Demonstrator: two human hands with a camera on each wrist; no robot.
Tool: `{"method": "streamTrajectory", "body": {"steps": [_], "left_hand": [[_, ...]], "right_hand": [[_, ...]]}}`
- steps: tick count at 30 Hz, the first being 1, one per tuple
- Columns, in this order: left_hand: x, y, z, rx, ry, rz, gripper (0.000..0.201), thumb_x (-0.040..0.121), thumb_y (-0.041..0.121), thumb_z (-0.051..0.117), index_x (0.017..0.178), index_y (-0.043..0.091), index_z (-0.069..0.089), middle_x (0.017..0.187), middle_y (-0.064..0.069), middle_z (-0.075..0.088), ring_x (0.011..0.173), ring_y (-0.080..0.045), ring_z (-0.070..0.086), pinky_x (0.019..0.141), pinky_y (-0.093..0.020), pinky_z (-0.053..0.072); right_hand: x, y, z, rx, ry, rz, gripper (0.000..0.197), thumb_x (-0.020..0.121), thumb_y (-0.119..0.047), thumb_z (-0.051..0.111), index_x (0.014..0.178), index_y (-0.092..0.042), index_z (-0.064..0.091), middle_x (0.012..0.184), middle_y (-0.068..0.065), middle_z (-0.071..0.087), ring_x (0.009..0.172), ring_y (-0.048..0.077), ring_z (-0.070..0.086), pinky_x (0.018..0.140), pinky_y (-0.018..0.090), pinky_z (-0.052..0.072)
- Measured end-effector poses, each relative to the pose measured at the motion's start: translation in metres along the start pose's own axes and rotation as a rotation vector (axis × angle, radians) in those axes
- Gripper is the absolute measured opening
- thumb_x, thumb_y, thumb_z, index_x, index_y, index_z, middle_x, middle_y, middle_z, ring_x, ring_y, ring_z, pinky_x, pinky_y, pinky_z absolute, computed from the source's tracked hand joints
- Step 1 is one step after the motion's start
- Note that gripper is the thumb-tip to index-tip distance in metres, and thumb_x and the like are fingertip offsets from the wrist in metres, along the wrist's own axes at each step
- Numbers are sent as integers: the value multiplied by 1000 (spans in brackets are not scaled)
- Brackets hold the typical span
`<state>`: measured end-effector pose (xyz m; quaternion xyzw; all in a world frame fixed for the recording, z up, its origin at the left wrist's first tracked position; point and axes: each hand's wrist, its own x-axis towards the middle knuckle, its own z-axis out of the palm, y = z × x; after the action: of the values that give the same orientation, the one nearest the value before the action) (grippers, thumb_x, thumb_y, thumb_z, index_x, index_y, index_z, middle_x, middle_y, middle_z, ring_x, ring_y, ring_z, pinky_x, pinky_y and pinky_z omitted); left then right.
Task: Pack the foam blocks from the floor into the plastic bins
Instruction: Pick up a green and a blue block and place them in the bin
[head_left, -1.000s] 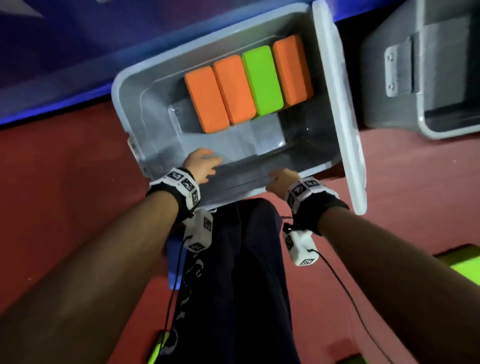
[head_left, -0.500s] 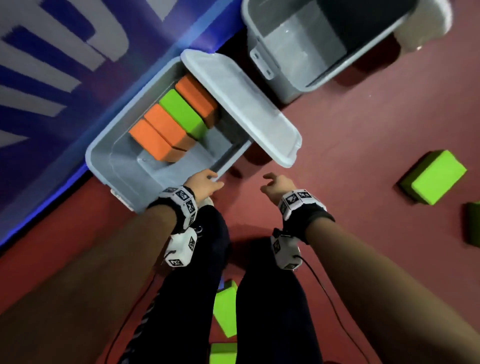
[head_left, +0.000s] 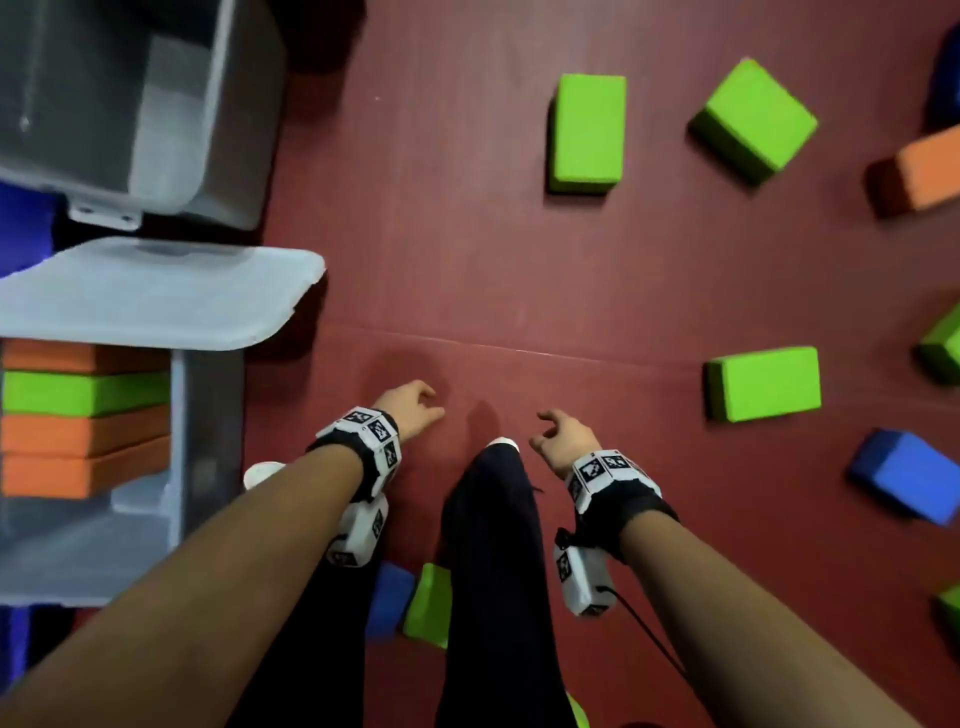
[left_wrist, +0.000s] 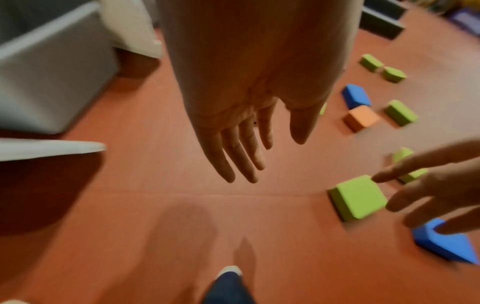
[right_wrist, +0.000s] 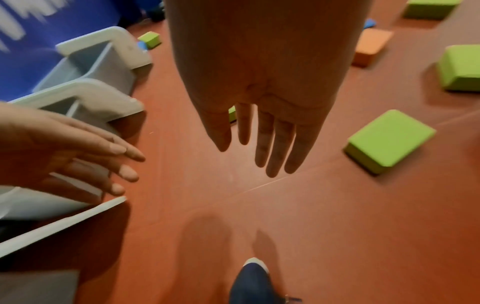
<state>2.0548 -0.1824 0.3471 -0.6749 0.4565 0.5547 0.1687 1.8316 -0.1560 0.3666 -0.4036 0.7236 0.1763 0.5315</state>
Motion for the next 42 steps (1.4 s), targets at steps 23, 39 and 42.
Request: {"method": "streamTrajectory", "body": {"steps": [23,39,42], "left_hand": [[61,467,317,390,-336,260,55,76,39,68,121,9,56,112,-16,66,84,-31,67,73,-37,55],[130,623,483,168,-101,175,37,94,17,57,128,4,48,97,-14,58,66,-19,57,58,-29,40],[156,633,532,221,-46,202,37,91,19,60,124,5,51,97,-17,64,89,-32,65,74,-36,47]], "right_hand": [[2,432,-209,797,240,490,45,90,-24,58,135,-20,49,125,10,60,113,27,56,90,25,42],[107,673,-345,716,293,379,45,90,-23,58,133,-16,50,127,12,58,114,28,56,90,27,42],[132,743,-359,693,313,381,47,88,-22,60,134,-14,49,129,13,57,116,30,54,92,29,41]]}}
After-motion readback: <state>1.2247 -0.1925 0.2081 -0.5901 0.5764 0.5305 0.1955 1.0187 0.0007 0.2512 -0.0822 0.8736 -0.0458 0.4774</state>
